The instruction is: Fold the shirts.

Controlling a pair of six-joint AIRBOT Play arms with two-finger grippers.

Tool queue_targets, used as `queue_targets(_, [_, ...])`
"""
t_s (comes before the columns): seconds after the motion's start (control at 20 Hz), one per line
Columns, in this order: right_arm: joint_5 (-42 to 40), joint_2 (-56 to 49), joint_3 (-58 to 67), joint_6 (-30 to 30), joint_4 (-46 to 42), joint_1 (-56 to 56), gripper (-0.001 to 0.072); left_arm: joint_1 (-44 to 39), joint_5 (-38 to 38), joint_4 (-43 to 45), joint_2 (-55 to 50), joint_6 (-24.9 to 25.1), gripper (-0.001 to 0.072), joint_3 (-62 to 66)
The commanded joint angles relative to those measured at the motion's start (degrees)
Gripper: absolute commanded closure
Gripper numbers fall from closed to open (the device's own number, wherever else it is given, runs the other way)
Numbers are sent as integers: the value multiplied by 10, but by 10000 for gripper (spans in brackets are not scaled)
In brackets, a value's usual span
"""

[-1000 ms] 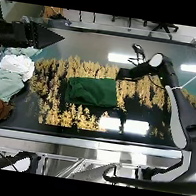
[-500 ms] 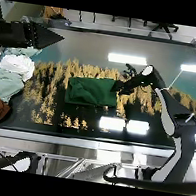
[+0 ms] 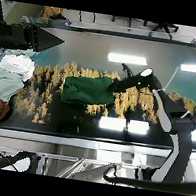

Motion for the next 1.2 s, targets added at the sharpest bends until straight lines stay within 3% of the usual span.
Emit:
queue_targets(0.0, [10,58,38,-21,55,-54,688,0,-2,0,0,0,684,0])
queue_targets(0.25, [8,172,62,39,5,-242,689,0,-7,0,0,0,684,0])
queue_targets(0.65, [74,225,35,188,-388,-469,689,-1,-40,0,0,6,684,0])
queue_targets(0.95, [40,336,-220,344,-598,-504,689,-1,-42,0,0,16,684,0])
queue_targets(1.15, [-34,396,-402,390,-602,-504,688,-1,-42,0,0,21,684,0])
